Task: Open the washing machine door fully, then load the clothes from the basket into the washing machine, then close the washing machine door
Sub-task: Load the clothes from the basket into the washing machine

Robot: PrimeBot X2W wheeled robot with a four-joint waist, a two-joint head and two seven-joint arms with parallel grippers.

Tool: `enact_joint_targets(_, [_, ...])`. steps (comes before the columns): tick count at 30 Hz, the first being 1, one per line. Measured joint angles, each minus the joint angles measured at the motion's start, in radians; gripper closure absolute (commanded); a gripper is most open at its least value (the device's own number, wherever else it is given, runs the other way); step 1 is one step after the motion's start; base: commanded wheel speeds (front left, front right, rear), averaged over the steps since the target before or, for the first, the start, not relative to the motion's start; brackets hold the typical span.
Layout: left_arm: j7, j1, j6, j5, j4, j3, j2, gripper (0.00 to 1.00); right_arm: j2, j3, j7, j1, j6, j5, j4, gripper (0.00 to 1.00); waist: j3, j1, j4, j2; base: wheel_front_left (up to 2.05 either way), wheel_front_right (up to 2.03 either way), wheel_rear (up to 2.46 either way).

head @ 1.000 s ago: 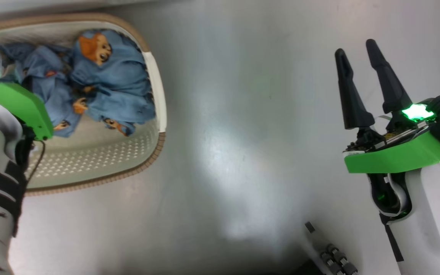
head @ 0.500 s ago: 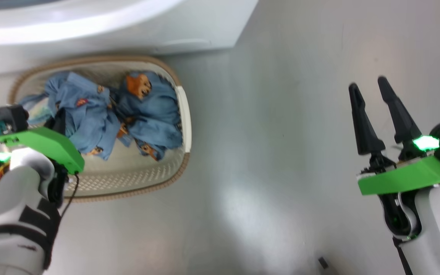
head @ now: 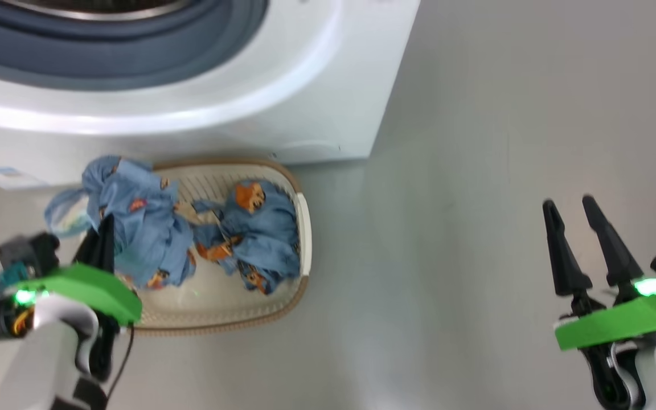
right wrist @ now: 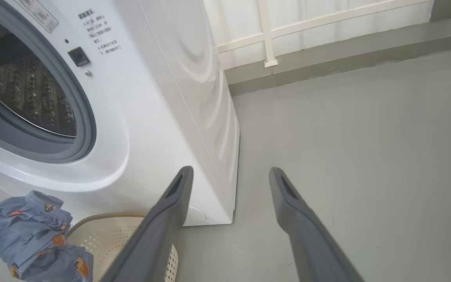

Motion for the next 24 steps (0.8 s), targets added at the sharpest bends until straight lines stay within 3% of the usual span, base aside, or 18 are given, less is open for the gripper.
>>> enact_joint_targets(15, [-0.002,0.389,-0.002,0.214,-0.447,0.177,-0.06,1.0,-0.02,-0.031,0.0,0.161,0.0,0.006,0.012,0.0,-0.219,0.0,0.027,0.0,0.0,0.0,0.0])
enact_joint_targets(24, [-0.005,0.596,-0.006,0.262,-0.688,0.24,-0.105,1.0,-0.022,-0.066,0.0,0.216,0.0,0.006,-0.002,0.0,-0.261,0.0,0.028,0.0,0.0,0.0,0.0])
